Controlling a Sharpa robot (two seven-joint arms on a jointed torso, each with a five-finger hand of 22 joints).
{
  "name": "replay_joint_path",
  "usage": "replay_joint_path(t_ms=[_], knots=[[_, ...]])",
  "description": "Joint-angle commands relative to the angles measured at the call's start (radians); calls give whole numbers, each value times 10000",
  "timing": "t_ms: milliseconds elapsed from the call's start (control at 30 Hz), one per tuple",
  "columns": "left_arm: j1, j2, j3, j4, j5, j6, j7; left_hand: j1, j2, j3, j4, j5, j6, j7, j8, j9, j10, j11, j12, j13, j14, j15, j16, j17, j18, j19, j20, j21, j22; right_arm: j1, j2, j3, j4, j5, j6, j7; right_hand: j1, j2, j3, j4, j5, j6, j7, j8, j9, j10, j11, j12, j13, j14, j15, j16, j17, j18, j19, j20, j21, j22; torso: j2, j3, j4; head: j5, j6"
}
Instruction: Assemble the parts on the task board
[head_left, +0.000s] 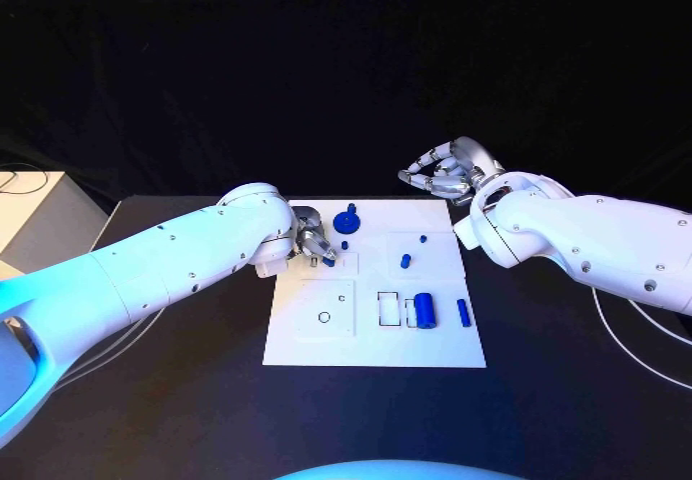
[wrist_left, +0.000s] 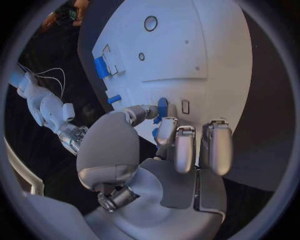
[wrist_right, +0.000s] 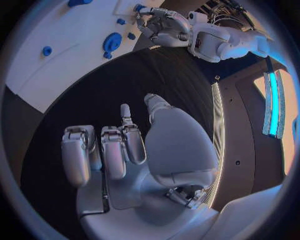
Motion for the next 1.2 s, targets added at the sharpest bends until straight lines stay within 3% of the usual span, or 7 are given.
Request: replay_joint_path(t_ms=[33,767,1200], knots=[[-11,7,-32,15,-161,231,-6,11,85,1187,-1272,6,531,-458,73,1710,39,2,-53,-5,1058,-63,33,2633,-85,58,-9,62,751,-8,-3,3,19,-99,154,41,-28,8,33,13,43,-76,13,19,8,-63,8,-46,1146,1061,-11,42,2634,-143,781,-50,-54,2205,-1,3,8,-2,-10],[-25,34,-81,33,-185,-62,10,-43,140,1123,-1251,-54,561,-501,88,1817,112,-36,-32,35,1058,-92,33,2633,-97,92,-36,78,799,-20,-2,3,28,-99,157,58,-40,9,34,12,44,-81,13,22,23,-73,9,-55,1135,1061,-10,42,2634,-137,771,-49,-77,2189,3,4,4,-1,-51],[-49,-331,-56,539,78,-708,38,-2,191,1162,-1294,-36,590,-522,89,1864,124,-59,-49,19,1058,-115,33,2633,-108,129,-55,100,851,-31,-25,3,26,-99,155,61,-53,14,35,14,45,-84,14,24,34,-63,9,-46,1146,1061,-9,42,2634,-137,772,-48,-78,2190,-7,-3,4,-2,-61]])
